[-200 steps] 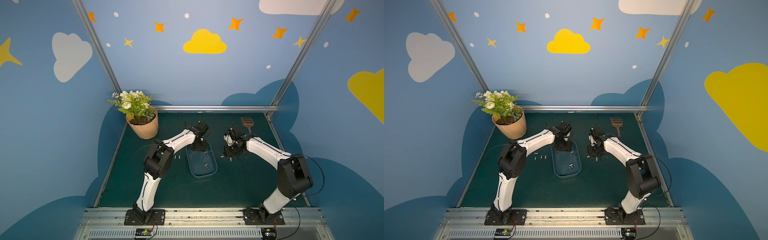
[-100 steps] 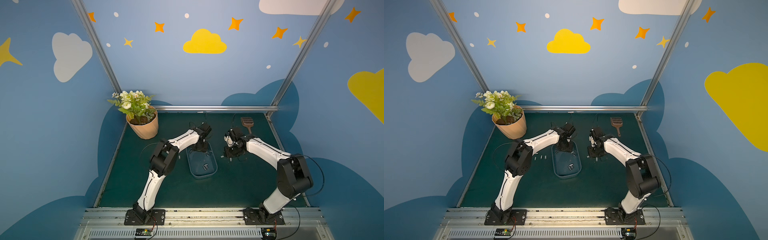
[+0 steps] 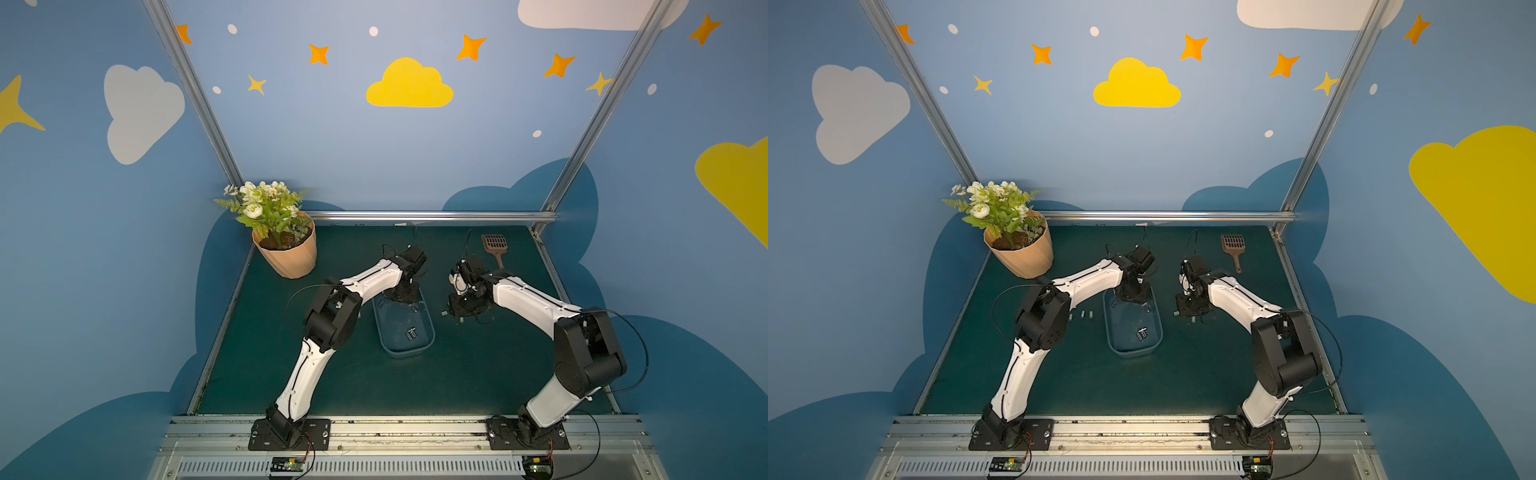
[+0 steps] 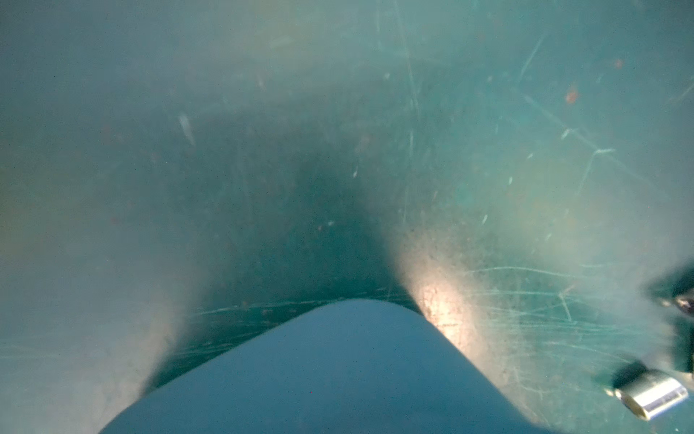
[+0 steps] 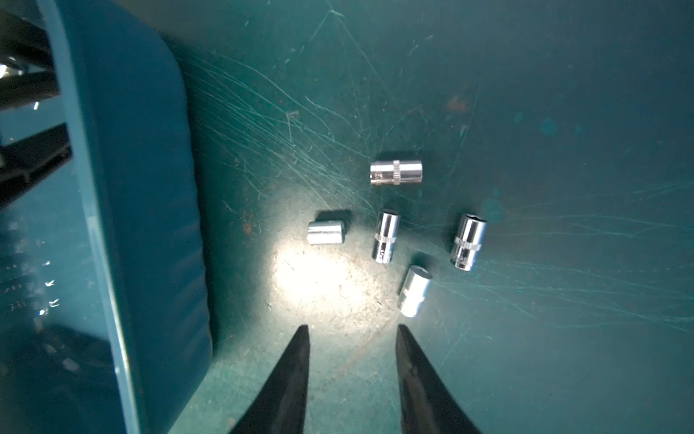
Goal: Take out the socket from the storage box
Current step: Pick up the socket head from the storage box.
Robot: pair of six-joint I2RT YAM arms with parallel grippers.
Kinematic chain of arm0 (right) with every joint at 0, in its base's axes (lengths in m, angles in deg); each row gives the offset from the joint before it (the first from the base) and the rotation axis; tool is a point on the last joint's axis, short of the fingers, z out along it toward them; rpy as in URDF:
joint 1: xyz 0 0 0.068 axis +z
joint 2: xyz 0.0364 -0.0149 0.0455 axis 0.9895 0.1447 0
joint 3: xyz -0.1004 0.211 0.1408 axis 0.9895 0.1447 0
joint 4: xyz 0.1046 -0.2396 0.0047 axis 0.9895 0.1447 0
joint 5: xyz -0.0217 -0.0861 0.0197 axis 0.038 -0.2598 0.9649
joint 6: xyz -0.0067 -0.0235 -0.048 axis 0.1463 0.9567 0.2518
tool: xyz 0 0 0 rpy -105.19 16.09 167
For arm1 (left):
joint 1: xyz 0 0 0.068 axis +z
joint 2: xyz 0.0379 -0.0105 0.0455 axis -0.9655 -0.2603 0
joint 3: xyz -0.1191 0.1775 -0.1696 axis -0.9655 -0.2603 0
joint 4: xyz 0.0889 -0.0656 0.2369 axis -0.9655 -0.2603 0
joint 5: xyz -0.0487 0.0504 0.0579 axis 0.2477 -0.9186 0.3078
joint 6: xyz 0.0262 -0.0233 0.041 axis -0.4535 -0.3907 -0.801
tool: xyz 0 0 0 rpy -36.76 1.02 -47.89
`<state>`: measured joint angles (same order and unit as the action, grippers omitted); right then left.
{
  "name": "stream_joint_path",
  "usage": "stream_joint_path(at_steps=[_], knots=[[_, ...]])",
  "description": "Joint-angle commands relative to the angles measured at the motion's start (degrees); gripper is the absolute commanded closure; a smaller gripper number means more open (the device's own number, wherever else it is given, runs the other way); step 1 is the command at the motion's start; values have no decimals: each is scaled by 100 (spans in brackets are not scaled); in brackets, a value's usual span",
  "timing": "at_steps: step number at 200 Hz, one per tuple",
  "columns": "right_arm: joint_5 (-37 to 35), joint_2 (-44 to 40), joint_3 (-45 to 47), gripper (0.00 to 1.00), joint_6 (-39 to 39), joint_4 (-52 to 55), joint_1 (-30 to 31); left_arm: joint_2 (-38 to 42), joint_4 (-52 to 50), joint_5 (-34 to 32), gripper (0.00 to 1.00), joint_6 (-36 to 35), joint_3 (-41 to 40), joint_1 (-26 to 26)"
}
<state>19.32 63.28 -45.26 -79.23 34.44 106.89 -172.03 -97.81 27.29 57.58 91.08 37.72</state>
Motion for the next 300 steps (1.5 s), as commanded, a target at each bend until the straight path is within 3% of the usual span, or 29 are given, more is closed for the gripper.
stream_joint_path(at_steps=[1, 57, 120, 167, 251, 300], knots=[[27, -198, 89, 62, -17, -23, -34, -186, -157, -35, 65, 29, 10, 1], [36, -225, 123, 62, -32, -23, -44, -150, -157, -36, 79, -1, -102, -30], [49, -207, 91, 62, -4, -5, -51, 216, 210, -26, 87, 115, -483, -78], [29, -236, 106, 62, 7, 21, -52, 493, 299, -126, 88, 129, -540, -78], [82, -163, 125, 62, -9, -23, -62, 1792, 370, -536, 88, 165, -966, -70], [86, -140, 146, 63, 24, -38, -60, 3006, 402, -949, 87, 260, -2120, 299]])
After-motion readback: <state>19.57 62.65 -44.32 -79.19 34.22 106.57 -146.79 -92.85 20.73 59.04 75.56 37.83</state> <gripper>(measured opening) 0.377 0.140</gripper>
